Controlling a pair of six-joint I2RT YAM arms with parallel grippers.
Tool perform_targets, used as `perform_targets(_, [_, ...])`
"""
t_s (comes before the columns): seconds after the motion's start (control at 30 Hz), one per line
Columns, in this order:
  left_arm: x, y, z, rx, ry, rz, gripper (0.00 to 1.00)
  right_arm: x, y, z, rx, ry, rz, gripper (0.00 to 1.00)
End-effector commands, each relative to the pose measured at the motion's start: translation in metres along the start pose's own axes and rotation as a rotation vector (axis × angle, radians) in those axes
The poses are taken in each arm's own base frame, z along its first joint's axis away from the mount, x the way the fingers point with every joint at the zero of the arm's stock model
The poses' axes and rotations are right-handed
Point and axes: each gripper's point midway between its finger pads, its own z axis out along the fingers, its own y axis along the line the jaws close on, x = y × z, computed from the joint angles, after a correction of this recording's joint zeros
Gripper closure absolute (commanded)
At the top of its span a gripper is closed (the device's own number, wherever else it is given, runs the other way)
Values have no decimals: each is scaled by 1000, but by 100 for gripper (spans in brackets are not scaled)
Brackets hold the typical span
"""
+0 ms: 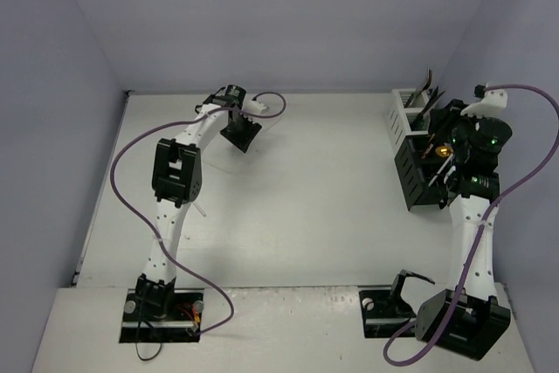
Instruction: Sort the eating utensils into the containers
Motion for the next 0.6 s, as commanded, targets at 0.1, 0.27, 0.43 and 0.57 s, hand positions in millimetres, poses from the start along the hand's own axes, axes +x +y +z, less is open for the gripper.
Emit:
perform_targets(0.1, [15,-13,-2,83,48,-12,73,-41,40,-2,-154,-91,-8,74])
perform_targets(0.27, [27,-36,-9,171,82,-80,91,-36,69,2,-223,-74,-10,75])
perform_targets(0.43, [32,-54,-22,201,92,-160,100,-33,102,6,-289,-61,-5,75])
perform_targets(0.57, [4,-61,-55,230,-3,-225,100,-27,127,11,-326,-40,24,74])
